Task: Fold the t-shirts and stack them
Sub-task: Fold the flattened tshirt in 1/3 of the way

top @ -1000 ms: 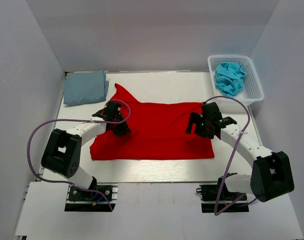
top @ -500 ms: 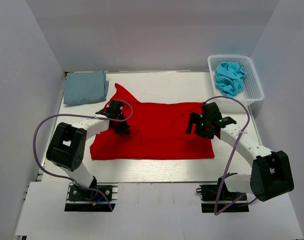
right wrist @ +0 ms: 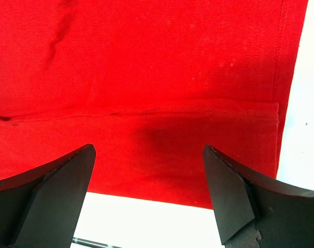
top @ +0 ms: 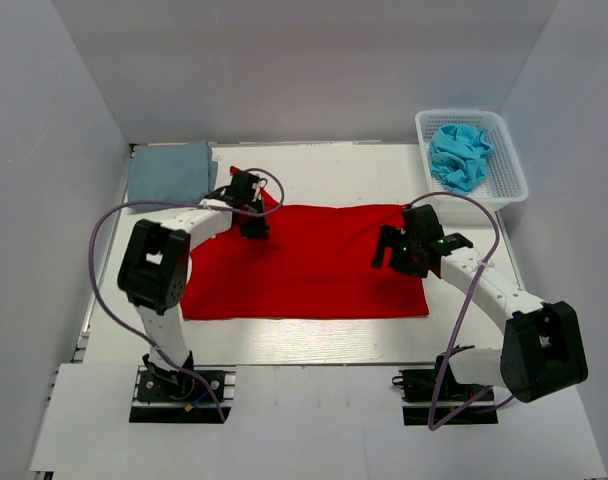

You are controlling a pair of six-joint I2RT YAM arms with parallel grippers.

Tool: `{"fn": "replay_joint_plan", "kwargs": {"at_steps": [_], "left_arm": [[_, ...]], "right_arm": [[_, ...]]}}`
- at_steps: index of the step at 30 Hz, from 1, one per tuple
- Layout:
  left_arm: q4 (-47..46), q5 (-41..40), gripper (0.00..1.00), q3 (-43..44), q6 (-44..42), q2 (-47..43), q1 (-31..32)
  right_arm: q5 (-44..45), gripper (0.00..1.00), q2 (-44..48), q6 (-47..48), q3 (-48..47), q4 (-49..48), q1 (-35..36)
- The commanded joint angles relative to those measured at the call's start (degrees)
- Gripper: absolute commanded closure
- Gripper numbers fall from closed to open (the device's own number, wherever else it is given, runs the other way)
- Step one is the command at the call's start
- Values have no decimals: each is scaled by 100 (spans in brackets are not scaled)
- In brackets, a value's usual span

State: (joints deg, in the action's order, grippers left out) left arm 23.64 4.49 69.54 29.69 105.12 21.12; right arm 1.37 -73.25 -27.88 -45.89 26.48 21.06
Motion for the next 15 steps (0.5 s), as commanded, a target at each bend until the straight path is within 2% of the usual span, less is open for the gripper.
{"fn": "replay_joint_plan", "kwargs": {"at_steps": [1, 2, 3, 5, 6, 7, 8, 10, 15], "left_arm": [[606, 210, 99, 656, -946, 464, 23], [668, 262, 94, 771, -1061, 552, 23], [808, 193, 80, 998, -1062, 632, 23], [870, 192, 61, 1149, -1150, 703, 23], [871, 105, 42, 1202, -1150, 703, 23], [871, 105, 36, 1255, -1150, 564, 23], [923, 105, 18, 1255, -1220, 501, 23], [923, 8, 1, 1255, -1220, 343, 23], [976, -212, 1, 870, -852, -463, 23]], "right_arm": [[65, 10, -49, 72, -43, -81, -14], [74, 10, -57, 72, -34, -90, -23], [66, 10, -57, 72, -52, -82, -14], [48, 10, -40, 63, -61, -90, -14], [13, 10, -57, 55, -61, -99, 73], [30, 10, -31, 37, -61, -125, -13], [13, 10, -22, 37, -61, -143, -23], [-5, 10, -14, 54, -69, -213, 3], [-31, 10, -40, 142, -192, -222, 12]]}}
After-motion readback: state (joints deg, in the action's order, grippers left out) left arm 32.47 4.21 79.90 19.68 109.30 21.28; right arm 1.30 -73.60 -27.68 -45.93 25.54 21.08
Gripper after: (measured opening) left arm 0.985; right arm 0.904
